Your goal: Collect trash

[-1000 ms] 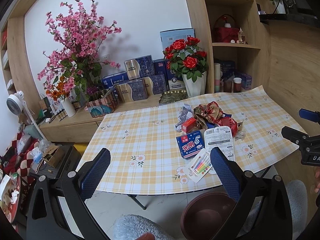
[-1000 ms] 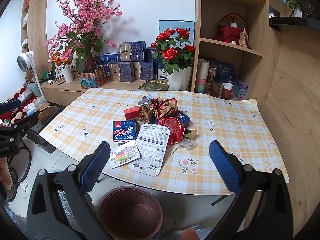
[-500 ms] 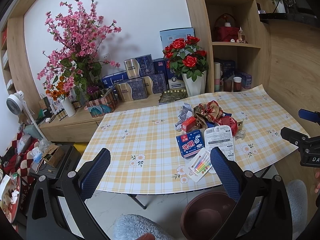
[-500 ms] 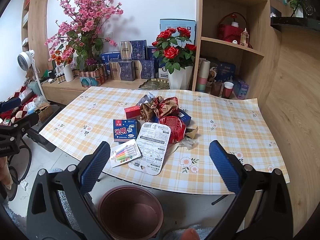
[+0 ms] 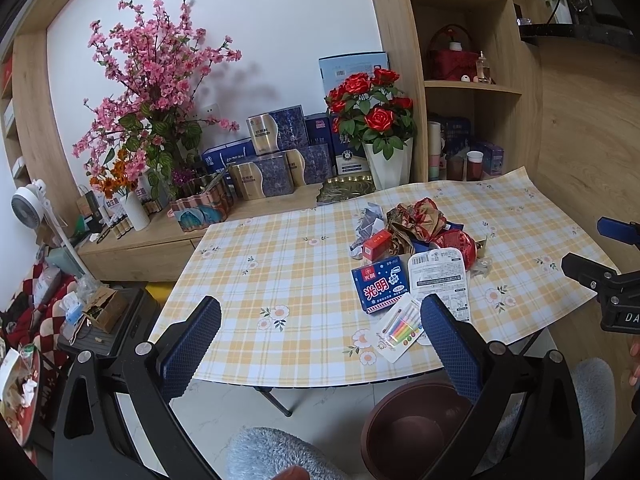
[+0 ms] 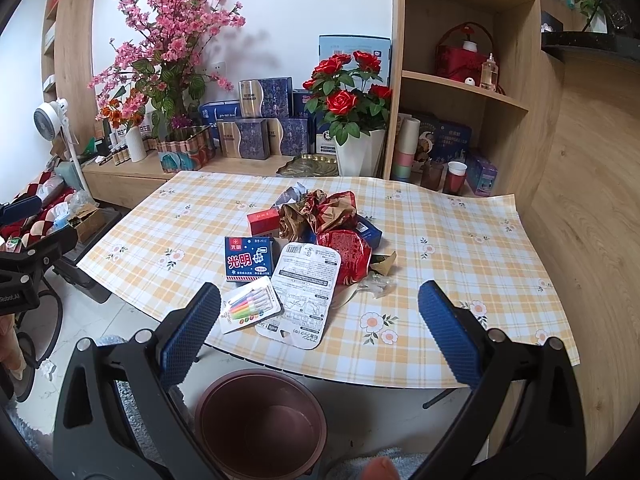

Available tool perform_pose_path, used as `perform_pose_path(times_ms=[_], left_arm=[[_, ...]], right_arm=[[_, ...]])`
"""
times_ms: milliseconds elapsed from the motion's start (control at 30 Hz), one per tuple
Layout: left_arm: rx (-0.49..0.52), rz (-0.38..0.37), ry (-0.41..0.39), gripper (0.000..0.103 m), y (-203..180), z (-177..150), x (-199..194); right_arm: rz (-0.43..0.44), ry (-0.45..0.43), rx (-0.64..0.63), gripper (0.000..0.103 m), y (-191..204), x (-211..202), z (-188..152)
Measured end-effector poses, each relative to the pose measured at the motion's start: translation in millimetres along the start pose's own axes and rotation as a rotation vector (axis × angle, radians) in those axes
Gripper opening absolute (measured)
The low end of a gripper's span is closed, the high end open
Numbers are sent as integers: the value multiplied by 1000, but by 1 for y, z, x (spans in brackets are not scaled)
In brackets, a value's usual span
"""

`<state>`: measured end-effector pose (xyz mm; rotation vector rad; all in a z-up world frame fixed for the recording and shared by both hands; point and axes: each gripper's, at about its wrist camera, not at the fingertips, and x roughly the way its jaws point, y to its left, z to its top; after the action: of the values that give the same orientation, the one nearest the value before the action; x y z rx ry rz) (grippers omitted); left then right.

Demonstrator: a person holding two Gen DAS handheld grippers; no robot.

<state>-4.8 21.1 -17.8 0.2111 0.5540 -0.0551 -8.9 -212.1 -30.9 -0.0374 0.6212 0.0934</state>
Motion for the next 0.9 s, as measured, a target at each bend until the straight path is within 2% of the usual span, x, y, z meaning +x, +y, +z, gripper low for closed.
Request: perform_pose_path(times_ms=[367,500,633,800,900], left_arm=[[4,8,36,98,-9,4,17],[-10,-81,60,98,-6,1,32],[-49,-45,90,98,5,-2,51],[-89,-41,59,98,22,-10,76],[-98,-17,47,98,26,-15,93]], right_arm=[[0,19,19,97,-2,19,-5],[4,15,49,97,-10,27,-8],[27,34,87,97,-20,44,-15],[86,98,123,97,-29,80,-29],[87,116,115,97,-30,104,-37]])
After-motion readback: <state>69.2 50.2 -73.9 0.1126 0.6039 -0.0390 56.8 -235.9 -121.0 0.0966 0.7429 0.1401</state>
